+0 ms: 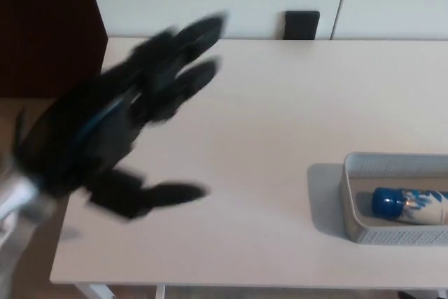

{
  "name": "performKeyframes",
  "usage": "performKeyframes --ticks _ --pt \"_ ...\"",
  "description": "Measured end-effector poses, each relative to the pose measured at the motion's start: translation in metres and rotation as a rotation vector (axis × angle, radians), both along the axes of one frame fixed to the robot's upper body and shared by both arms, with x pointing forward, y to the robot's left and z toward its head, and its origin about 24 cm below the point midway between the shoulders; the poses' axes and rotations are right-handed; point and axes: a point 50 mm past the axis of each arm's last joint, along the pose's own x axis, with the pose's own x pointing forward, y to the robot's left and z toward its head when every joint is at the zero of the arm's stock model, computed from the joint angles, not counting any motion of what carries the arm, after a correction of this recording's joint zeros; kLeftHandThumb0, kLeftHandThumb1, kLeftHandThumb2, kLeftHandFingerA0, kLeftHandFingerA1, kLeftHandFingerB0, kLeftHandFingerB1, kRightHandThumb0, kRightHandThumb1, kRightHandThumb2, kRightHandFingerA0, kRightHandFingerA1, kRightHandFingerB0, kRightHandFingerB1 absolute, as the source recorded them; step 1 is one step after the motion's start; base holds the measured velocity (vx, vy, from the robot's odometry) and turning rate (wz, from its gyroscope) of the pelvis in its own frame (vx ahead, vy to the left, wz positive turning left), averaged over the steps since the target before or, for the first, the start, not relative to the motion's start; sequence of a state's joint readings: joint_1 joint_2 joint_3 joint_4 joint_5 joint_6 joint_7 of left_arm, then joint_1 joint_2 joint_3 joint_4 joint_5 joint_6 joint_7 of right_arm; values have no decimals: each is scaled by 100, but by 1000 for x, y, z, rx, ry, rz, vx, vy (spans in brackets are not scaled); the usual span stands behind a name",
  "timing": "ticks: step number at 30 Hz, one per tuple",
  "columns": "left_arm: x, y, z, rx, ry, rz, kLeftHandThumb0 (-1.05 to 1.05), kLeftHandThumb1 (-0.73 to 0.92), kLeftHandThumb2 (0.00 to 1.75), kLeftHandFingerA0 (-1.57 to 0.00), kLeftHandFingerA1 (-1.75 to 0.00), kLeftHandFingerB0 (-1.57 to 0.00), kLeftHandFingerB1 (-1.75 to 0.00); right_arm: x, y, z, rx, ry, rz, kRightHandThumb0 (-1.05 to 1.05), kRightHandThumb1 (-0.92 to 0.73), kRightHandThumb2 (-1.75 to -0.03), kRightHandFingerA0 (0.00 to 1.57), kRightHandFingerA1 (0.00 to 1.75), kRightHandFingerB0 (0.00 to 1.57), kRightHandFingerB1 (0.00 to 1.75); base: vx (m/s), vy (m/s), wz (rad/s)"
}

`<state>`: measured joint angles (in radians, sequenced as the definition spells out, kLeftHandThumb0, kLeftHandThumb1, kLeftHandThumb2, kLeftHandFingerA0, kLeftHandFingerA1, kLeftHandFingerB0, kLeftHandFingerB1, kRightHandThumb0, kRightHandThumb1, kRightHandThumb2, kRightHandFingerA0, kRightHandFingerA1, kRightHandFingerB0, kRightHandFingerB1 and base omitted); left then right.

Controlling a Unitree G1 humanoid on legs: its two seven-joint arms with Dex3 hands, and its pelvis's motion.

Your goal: The robot walks towards a table in front, picks a shampoo with left hand and puts it in a small grey container

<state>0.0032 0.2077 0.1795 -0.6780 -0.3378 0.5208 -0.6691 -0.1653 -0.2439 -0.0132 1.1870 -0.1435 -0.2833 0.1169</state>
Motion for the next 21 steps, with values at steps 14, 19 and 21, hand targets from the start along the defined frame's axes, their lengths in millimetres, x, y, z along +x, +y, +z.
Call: performKeyframes --ticks 14,19,21 --pt "-110 101 -94 -19 624 264 -49 41 53 -48 -41 -51 -38 -17 -3 -8 0 58 -22 -33 -66 -60 56 40 43 35 0 0 0" --pt "-148 129 -115 -20 811 300 -42 40 52 -57 -42 -50 -38 -28 -5 -13 0 88 -33 -34 -65 -59 56 40 43 34 0 0 0" --pt "-163 141 -122 -13 885 312 -43 41 53 -60 -43 -53 -39 -33 -6 -15 0 103 -41 -33 -66 -60 58 41 44 35 0 0 0"
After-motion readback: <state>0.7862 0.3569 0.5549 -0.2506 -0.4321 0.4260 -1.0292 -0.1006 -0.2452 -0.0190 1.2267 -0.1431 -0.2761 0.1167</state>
